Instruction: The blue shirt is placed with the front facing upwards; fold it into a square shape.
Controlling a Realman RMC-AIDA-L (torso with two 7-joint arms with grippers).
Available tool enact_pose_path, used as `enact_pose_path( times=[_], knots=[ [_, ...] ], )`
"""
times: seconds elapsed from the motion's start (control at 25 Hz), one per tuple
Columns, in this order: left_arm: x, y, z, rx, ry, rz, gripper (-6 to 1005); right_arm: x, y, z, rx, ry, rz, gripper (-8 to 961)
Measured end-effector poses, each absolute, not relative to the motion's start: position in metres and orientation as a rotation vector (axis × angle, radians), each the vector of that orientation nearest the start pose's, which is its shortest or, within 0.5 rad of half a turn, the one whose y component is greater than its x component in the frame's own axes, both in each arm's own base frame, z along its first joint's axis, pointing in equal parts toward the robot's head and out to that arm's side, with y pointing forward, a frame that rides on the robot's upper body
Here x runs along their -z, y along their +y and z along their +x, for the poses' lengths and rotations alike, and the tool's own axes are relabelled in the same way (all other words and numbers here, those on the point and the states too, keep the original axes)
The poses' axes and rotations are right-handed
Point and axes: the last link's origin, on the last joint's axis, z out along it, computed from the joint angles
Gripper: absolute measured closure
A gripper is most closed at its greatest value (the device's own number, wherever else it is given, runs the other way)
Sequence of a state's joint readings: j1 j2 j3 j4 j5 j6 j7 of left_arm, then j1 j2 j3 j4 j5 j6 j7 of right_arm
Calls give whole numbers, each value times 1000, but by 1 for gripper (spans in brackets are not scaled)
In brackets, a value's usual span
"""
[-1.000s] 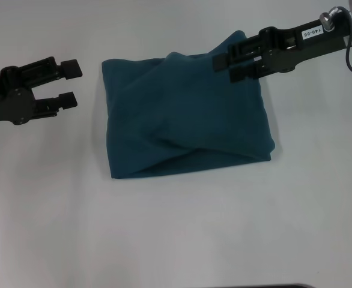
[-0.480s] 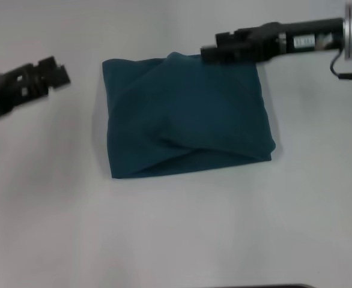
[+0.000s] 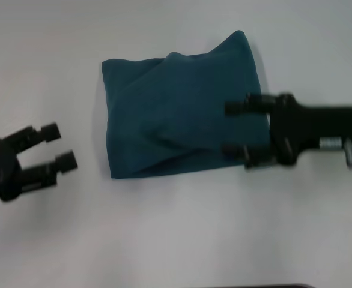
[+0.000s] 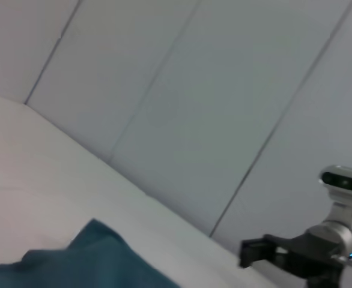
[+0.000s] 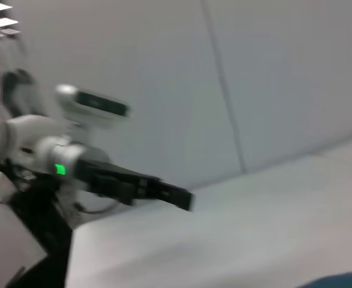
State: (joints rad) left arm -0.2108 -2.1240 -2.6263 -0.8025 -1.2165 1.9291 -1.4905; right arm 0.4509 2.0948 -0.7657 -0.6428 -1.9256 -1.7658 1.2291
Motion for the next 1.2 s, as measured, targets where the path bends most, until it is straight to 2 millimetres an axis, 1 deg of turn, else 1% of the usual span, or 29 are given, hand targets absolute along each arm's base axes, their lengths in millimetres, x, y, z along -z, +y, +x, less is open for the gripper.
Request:
enact_pose_path(
  times=[0.08,0.2,0.32,0.52,0.6,0.72,0.76,0.8,0.84,0.96,1.08,1.16,1.2],
  knots=[
    [-35,211,-312,1028,-884,-2564,80,17,267,263,-961,352,-2857,62],
    [-30,204,-315,997,-862,-2593,80,23,255,271,-984,297,-2830,66],
    [-21,200,-316,976,-856,-2637,80,26,251,274,-987,303,-2829,70],
    [-4,193,-314,945,-713,-2699,80,32,247,278,-915,319,-2900,71],
    [0,190,-314,928,-677,-2712,80,33,245,280,-898,324,-2918,71],
    [4,189,-316,888,-678,-2749,80,35,241,282,-876,343,-2948,71],
    [5,189,-316,872,-690,-2770,80,36,240,283,-869,360,-2960,71],
    [6,190,-316,843,-757,-2817,80,38,238,284,-852,431,-2990,71],
    [6,190,-316,843,-757,-2817,80,38,238,284,-852,431,-2990,71],
    [1,195,-313,841,-939,-2836,80,37,238,283,-857,584,-3000,71],
    [-7,205,-308,827,-1124,-2812,80,33,244,281,-857,766,-2986,71],
    [-9,212,-304,809,-1247,-2799,80,32,251,278,-843,900,-2970,71],
    [-8,215,-301,804,-1282,-2802,80,32,253,278,-836,941,-2961,71]
  ],
)
